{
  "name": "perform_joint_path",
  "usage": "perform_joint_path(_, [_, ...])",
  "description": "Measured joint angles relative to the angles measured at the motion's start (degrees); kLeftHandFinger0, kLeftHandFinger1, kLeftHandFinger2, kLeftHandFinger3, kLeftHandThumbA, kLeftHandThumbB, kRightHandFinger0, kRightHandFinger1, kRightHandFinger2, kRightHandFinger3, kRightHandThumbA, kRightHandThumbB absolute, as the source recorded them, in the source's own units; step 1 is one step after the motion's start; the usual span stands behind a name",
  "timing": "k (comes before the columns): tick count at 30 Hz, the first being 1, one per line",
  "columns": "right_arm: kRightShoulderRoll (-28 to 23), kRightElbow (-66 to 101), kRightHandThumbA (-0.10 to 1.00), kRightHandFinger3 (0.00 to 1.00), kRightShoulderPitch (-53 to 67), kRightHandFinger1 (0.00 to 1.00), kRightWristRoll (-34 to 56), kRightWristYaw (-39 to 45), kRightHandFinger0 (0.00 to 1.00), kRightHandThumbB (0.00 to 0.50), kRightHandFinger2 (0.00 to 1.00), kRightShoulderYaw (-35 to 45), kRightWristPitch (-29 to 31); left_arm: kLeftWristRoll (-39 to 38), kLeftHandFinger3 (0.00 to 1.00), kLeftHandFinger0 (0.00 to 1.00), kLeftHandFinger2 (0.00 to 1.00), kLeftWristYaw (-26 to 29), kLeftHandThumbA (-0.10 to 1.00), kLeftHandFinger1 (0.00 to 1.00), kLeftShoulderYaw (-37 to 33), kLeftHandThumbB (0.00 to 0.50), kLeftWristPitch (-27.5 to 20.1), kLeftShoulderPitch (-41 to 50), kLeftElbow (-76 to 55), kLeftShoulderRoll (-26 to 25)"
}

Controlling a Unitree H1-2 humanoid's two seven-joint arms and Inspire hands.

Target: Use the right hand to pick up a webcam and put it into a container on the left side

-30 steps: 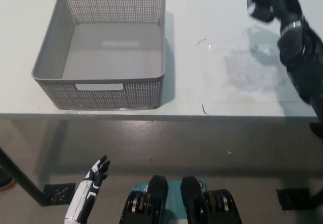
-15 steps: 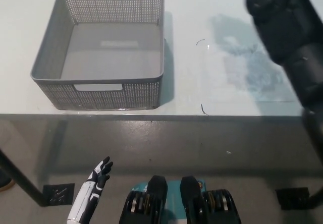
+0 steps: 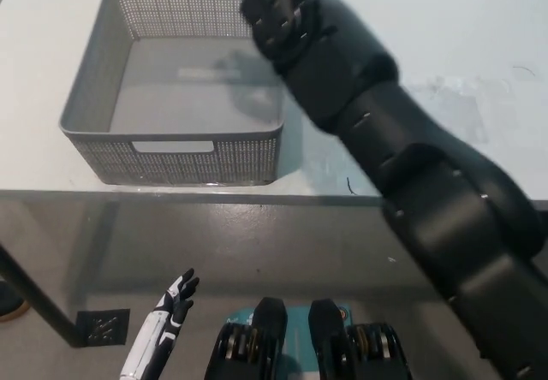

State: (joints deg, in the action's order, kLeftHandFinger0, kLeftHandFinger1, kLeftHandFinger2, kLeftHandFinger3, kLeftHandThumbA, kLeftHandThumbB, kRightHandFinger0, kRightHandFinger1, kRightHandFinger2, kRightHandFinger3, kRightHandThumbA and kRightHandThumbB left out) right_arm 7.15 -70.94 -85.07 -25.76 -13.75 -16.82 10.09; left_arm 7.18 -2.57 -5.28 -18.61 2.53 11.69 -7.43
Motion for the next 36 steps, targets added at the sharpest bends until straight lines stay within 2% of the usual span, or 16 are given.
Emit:
perform_joint_path(5, [2.11, -3.46, -0.1, 0.77, -0.06, 0.28, -0.16, -0.4, 0.0, 0.181, 0.72, -0.92, 0.33, 0.16, 1.0, 1.0, 1.0, -0.25, 1.0, 1.0, -0.5, 0.136, 0.06, 0.0, -0.48, -0.03])
perform_joint_path(7, [2.48, -4.47, -0.1, 0.76, 0.06, 0.29, -0.26, -0.69, 0.0, 0.197, 0.72, -1.52, 0.6, 0.17, 1.0, 1.0, 1.0, -0.35, 1.0, 1.0, -0.5, 0.147, 0.11, 0.01, -0.67, -0.04])
perform_joint_path(11, [3.11, -6.79, -0.1, 0.85, 0.77, 0.38, -0.13, -0.87, 0.0, 0.187, 0.8, -1.76, 0.87, 0.27, 1.0, 1.0, 1.0, -0.45, 1.0, 1.0, -0.49, 0.147, 0.58, 0.02, -1.45, -0.26])
perform_joint_path(16, [3.17, -8.97, -0.1, 0.83, 3.69, 0.38, -0.12, -0.87, 0.0, 0.175, 0.78, -2.2, 0.94, 0.45, 1.0, 1.0, 1.0, -0.78, 1.0, 1.0, -0.53, 0.132, 0.88, -0.04, -1.85, -0.51])
perform_joint_path(19, [3.15, -9.89, -0.1, 0.87, 5.3, 0.41, -0.11, -0.83, 0.0, 0.164, 0.82, -2.45, 0.88, 0.47, 1.0, 1.0, 1.0, -0.9, 0.99, 1.0, -0.58, 0.147, 1.4, -0.08, -1.85, -0.51])
perform_joint_path(21, [3.15, -10.25, -0.1, 0.86, 6.18, 0.41, -0.09, -0.8, 0.0, 0.148, 0.83, -2.59, 0.85, 0.47, 1.0, 1.0, 1.0, -0.93, 0.99, 1.0, -0.58, 0.164, 1.67, -0.1, -1.85, -0.5])
perform_joint_path(23, [3.15, -10.48, -0.1, 0.87, 6.98, 0.42, -0.09, -0.79, 0.0, 0.144, 0.83, -2.77, 0.83, 0.5, 1.0, 1.0, 1.0, -0.94, 0.99, 1.0, -0.62, 0.159, 1.82, -0.14, -1.85, -0.5])
perform_joint_path(25, [3.16, -10.54, -0.1, 0.93, 7.7, 0.45, -0.09, -0.79, 0.0, 0.125, 0.85, -2.84, 0.72, 0.65, 1.0, 1.0, 1.0, -0.94, 0.98, 1.0, -0.7, 0.156, 1.87, -0.19, -1.85, -0.5])
perform_joint_path(26, [3.16, -10.6, -0.1, 0.94, 8.11, 0.45, -0.07, -0.76, 0.0, 0.126, 0.85, -2.85, 0.6, 0.71, 1.0, 1.0, 1.0, -0.96, 0.96, 1.0, -0.76, 0.134, 1.88, -0.22, -1.86, -0.5])
perform_joint_path(28, [3.16, -10.62, -0.1, 0.96, 8.75, 0.46, -0.05, -0.7, 0.0, 0.144, 0.88, -2.85, 0.45, 0.81, 1.0, 1.0, 1.0, -0.96, 0.95, 1.0, -0.87, 0.128, 1.89, -0.24, -1.86, -0.51])
perform_joint_path(31, [3.16, -10.63, -0.1, 0.87, 9.53, 0.46, 0.12, -0.23, 0.01, 0.171, 0.84, -2.77, 0.16, 0.99, 1.0, 1.0, 1.0, -1.03, 0.93, 1.0, -0.98, 0.127, 1.92, -0.41, -1.87, -0.53])
perform_joint_path(32, [3.16, -10.63, 0.0, 0.83, 9.64, 0.49, 0.17, -0.02, 0.1, 0.188, 0.81, -2.74, 0.04, 1.03, 1.0, 1.0, 1.0, -1.07, 0.93, 1.0, -1.0, 0.119, 1.92, -0.5, -1.87, -0.54])
perform_joint_path(33, [3.16, -10.63, 0.21, 0.92, 9.65, 0.59, 0.2, 0.21, 0.24, 0.24, 0.87, -2.74, -0.15, 1.06, 1.0, 1.0, 1.0, -1.12, 0.91, 1.0, -1.03, 0.116, 1.93, -0.61, -1.87, -0.58])
perform_joint_path(34, [3.15, -10.63, 0.51, 1.0, 9.64, 0.84, 0.21, 0.44, 0.52, 0.338, 1.0, -2.74, -0.32, 1.08, 1.0, 1.0, 1.0, -1.23, 0.91, 1.0, -1.07, 0.12, 1.93, -0.73, -1.87, -0.64])
perform_joint_path(35, [3.14, -10.63, 0.57, 1.0, 9.64, 0.97, 0.23, 0.66, 0.72, 0.338, 1.0, -2.74, -0.45, 1.07, 1.0, 1.0, 1.0, -1.3, 0.91, 1.0, -1.09, 0.12, 1.93, -0.83, -1.87, -0.68])
perform_joint_path(36, [3.12, -10.63, 0.77, 1.0, 9.62, 1.0, 0.25, 1.28, 1.0, 0.403, 1.0, -2.74, -0.53, 1.08, 1.0, 1.0, 1.0, -1.4, 0.92, 1.0, -1.1, 0.111, 1.94, -0.98, -1.87, -0.73])
